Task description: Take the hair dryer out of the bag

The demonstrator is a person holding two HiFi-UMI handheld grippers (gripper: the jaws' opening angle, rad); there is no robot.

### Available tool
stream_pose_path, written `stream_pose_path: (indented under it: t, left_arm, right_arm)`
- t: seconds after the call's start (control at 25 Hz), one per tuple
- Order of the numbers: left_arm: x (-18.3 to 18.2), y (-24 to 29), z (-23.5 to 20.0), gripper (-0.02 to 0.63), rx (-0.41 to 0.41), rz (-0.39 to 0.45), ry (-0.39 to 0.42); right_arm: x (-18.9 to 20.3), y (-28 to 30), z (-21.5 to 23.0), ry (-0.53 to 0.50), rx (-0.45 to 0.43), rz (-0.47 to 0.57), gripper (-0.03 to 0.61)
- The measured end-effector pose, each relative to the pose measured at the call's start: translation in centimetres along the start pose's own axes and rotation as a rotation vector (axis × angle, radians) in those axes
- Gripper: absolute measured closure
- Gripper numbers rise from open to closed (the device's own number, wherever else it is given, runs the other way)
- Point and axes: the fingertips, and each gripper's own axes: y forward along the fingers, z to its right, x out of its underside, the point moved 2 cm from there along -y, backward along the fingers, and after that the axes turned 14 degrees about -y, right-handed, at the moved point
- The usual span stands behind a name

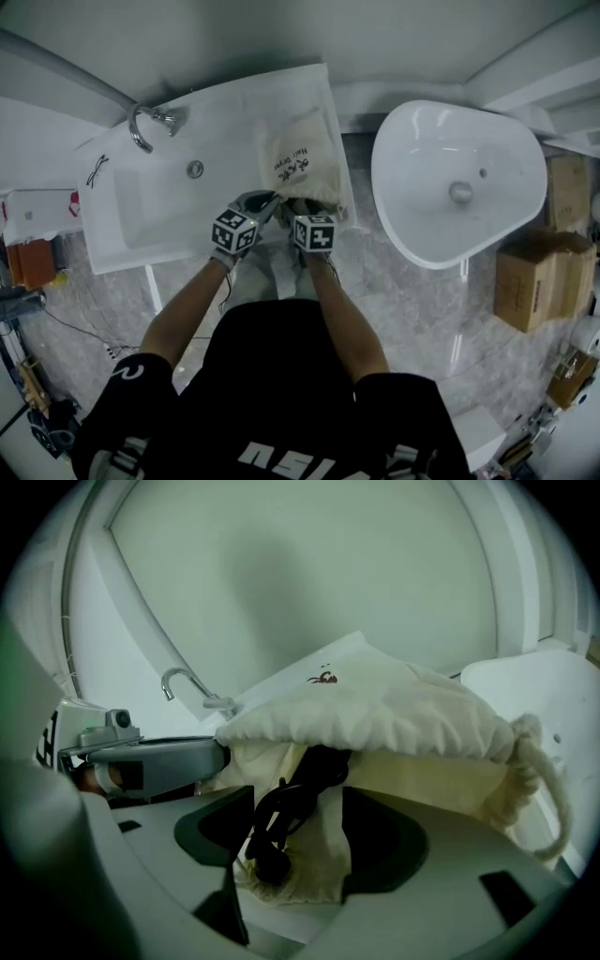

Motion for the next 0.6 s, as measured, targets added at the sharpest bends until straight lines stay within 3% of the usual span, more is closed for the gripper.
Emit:
stream_pose_path:
  t: [0.36, 0.4, 0.48, 0.6]
  left_arm:
    - [-0.8, -0.6, -2.4, 0.572, 0.078, -0.041, 0.01]
    - [-0.8, -0.7, -2.8, 0.572, 0.082, -0.045, 0.011]
    - [-1.1, -0.7, -3.5, 0.574, 0.09, -0.057, 0.008]
    - [-1.2, -0.6, -3.5, 0.574, 0.12, -0.082, 0.019]
  right_arm:
    - [-1.1, 1.2, -0.3, 0.062, 0.205, -0.093, 0.274]
    - [-1.3, 1.4, -0.6, 0.063, 0.215, -0.095, 0.305]
    - [-1.5, 1.8, -1.3, 0.078, 0.207, -0.091, 0.428]
    - [-1.4, 1.3, -1.3, 0.137, 0.207, -0.085, 0.481]
